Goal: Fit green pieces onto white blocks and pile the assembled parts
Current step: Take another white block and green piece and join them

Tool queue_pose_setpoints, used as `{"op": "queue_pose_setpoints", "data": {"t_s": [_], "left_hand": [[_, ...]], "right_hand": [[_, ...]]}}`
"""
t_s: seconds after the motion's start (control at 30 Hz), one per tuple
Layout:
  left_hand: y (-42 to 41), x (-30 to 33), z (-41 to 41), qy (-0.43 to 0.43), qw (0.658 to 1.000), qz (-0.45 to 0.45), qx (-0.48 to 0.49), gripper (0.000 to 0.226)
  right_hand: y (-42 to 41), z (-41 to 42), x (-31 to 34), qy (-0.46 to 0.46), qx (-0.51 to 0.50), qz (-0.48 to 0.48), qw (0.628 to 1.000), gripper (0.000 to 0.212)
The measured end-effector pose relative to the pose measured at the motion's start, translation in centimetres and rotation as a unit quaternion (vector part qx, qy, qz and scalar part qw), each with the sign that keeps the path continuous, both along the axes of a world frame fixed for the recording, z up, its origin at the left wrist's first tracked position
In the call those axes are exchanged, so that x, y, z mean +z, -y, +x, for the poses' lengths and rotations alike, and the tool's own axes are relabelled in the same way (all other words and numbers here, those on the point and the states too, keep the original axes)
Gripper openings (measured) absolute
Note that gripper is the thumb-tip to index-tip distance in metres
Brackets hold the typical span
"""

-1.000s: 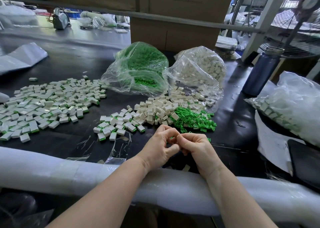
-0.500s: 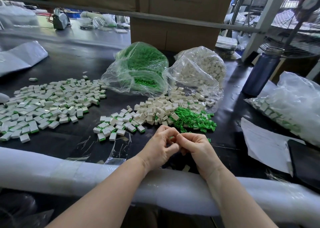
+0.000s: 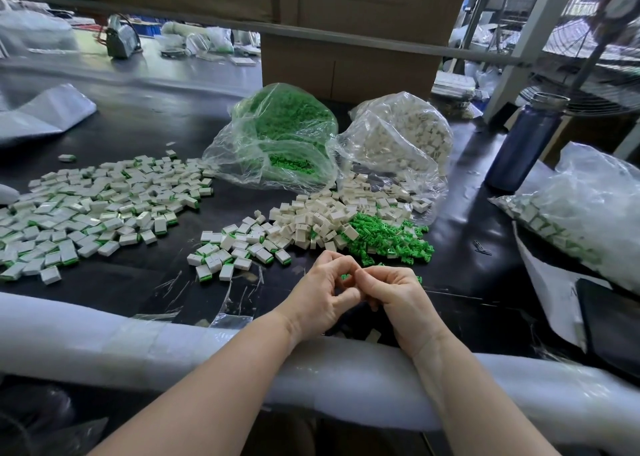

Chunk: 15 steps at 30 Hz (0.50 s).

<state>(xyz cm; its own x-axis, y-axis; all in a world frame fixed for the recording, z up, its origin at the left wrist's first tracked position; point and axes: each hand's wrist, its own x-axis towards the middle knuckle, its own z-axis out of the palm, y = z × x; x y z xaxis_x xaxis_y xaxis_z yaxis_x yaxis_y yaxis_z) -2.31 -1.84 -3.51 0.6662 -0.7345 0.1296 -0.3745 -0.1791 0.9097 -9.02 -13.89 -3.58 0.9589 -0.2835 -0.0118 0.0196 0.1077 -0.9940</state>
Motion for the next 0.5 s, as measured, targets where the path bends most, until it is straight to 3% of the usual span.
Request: {"op": "queue_pose_setpoints", "data": {"t_s": [0.17, 0.3, 0.43, 0.5], "left_hand": [[0.0, 0.11, 0.03, -0.011, 1.0, -0.011, 0.006, 0.013], [-0.07, 0.1, 0.13, -0.024, 0.998, -0.042, 0.038, 0.008], [-0.1, -0.26, 0.58, -0.014, 0.996, -0.034, 0.076, 0.001], [-0.05, -0.35, 0.6, -0.018, 0.996, -0.029, 0.082, 0.003]], "right_hand": [[-0.06, 0.15, -0.16, 0.009, 0.0, -0.019, 1.0, 0.023], [-0.3, 0.41, -0.27, 0.022, -0.028, -0.059, 0.998, 0.036], [-0.05, 0.45, -0.42, 0.03, -0.087, -0.064, 0.994, 0.009], [0.1, 0.32, -0.49, 0.035, -0.097, -0.073, 0.992, 0.009]]}}
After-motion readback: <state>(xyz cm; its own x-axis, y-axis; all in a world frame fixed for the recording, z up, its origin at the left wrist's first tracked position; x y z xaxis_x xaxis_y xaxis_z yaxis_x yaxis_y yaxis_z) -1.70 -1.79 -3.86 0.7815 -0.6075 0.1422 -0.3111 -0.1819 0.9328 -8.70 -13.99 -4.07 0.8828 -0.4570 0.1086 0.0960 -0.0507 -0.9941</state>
